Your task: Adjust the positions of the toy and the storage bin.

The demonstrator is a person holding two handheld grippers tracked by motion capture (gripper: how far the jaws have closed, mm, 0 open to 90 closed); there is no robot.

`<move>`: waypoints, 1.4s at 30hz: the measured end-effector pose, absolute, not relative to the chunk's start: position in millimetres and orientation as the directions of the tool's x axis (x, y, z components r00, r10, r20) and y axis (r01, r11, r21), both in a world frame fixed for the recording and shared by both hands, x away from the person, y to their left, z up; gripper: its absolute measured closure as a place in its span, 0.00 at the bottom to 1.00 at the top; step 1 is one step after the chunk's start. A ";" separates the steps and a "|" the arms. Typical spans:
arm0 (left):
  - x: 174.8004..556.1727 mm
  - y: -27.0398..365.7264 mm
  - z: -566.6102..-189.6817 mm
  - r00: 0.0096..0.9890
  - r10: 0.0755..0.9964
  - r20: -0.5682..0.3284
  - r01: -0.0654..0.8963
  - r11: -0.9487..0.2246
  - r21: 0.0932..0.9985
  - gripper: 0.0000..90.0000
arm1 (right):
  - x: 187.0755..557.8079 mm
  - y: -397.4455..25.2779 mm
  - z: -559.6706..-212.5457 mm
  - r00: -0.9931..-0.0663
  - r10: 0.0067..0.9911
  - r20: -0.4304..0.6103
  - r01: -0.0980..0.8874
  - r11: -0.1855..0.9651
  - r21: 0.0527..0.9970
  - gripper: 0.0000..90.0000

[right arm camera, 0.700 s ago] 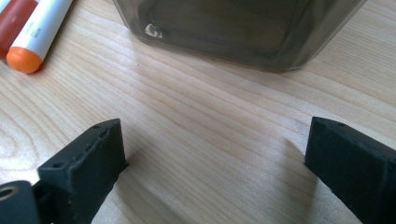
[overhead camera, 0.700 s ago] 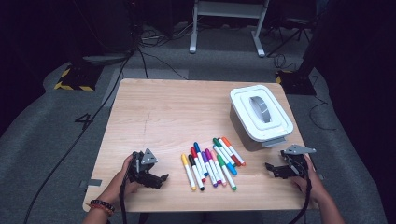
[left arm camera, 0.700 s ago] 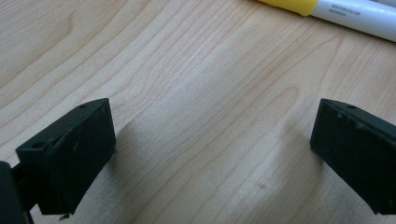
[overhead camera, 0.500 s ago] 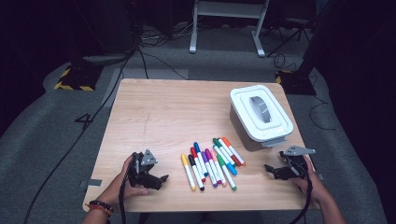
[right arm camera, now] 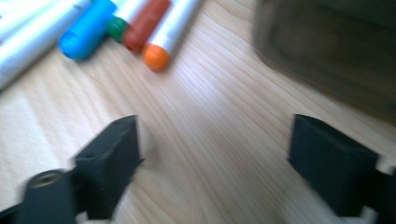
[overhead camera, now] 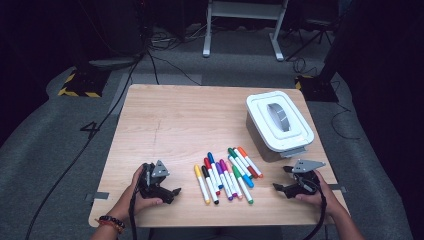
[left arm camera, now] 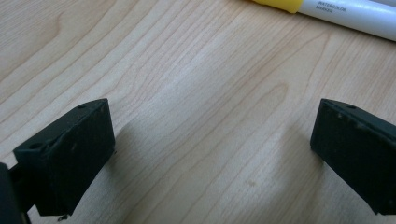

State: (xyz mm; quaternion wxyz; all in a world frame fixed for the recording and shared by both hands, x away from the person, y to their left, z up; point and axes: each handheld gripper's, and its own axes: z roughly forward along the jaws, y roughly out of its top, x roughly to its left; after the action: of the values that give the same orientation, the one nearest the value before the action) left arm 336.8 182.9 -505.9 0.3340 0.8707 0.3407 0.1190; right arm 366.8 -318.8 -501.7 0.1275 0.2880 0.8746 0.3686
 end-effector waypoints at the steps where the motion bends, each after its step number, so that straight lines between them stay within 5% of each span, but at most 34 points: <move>1: 337.4 179.6 -505.7 0.740 0.673 -0.015 0.511 -0.547 0.663 0.00 | 366.4 -315.7 -501.6 -0.810 0.586 -0.010 0.399 0.564 0.723 0.23; 24: 340.8 145.0 -505.4 0.762 0.648 -0.011 0.490 -0.565 0.664 0.00 | 365.4 -263.6 -502.3 -0.910 0.415 -0.013 0.274 0.623 0.732 0.27; 42: 342.4 137.6 -505.4 0.766 0.643 -0.005 0.481 -0.568 0.668 0.00 | 359.7 -229.5 -503.1 -0.925 0.378 -0.044 0.226 0.638 0.736 0.21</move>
State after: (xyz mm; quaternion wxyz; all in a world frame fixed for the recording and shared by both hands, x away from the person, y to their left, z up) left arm 342.4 137.6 -505.4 0.3366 0.8772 0.3205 0.1202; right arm 359.7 -229.5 -503.1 0.0976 0.1678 0.8997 0.3911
